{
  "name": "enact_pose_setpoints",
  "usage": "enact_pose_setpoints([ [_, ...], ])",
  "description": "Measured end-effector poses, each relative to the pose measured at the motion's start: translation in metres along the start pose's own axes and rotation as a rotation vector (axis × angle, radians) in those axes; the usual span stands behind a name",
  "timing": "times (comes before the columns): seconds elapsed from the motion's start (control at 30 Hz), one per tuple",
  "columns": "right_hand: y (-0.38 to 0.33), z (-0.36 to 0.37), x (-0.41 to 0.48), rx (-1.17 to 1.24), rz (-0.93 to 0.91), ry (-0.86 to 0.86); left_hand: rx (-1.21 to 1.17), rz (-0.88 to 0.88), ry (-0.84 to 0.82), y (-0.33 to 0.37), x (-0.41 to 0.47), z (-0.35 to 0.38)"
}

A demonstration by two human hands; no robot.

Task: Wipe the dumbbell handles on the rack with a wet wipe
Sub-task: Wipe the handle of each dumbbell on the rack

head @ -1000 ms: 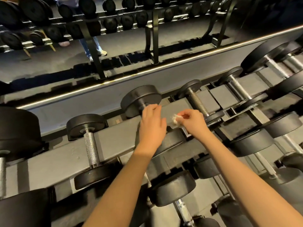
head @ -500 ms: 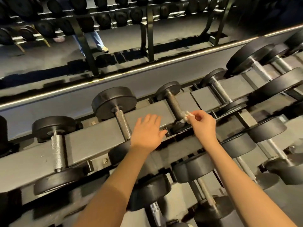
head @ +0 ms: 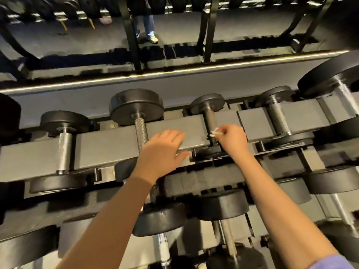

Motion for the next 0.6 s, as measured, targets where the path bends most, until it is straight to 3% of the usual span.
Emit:
enact_pose_setpoints([
  [0.23,-0.022,0.003,0.032,0.279,-0.001,0.11,0.007,-0.018,-0.068,-0.001,0.003,0.001],
  [0.37,-0.017,0.004,0.033,0.325,-0.008,0.041,-0.003,-0.031,-0.094,-0.001,0.003,0.002],
  [0.5,0.001,0.0,0.016,0.225,-0.03,-0.081,-0.006,-0.042,-0.116,0.0,0.003,0.001],
  [0.6,-0.003,-0.002,0.02,0.256,-0.018,-0.048,-0.008,-0.051,-0.125,0.0,0.003,0.002],
])
Point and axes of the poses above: each hand's wrist, its own x-axis towards the middle knuckle, its own z-axis out of the palm, y = z × x, the point moved 4 cm from there along x, towards the middle knuckle, and after that the axes turned 13 degrees about y, right-handed, at the moved point
